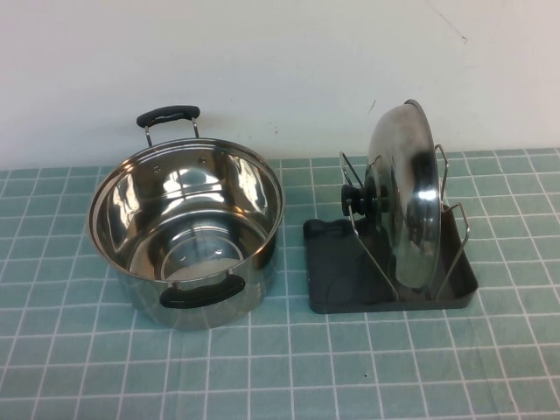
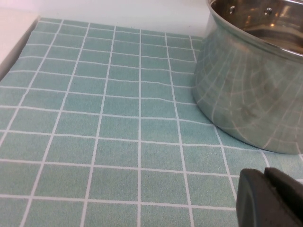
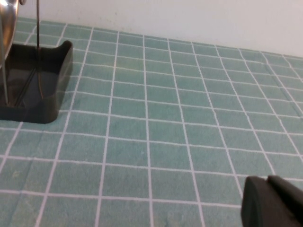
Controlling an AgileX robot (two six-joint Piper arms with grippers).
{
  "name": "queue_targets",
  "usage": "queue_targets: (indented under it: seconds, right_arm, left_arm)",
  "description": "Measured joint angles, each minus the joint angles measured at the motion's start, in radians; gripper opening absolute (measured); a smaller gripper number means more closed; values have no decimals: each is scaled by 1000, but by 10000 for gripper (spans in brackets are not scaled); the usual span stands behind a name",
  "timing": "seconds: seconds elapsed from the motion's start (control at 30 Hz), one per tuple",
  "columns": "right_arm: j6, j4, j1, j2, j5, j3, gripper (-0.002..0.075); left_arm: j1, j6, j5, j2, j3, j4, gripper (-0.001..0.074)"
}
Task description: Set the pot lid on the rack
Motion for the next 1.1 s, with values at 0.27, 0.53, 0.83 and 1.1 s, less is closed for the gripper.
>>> queue_targets:
  seconds: [0.27,0.53,0.83,1.1]
  right_arm:
    - [0,0,0,0,4,-2,-1]
    - [0,-2,0,0,26,-5,-1]
    - [76,-2,0,0,30,-7,-1]
    - [87,-1,0,-2,33,-7,-1]
  left_arm:
    - [0,2,0,0,0,0,-2]
    - [0,2,0,0,0,0,-2]
    - [0,2,0,0,0,0,-2]
    - [0,2,0,0,0,0,-2]
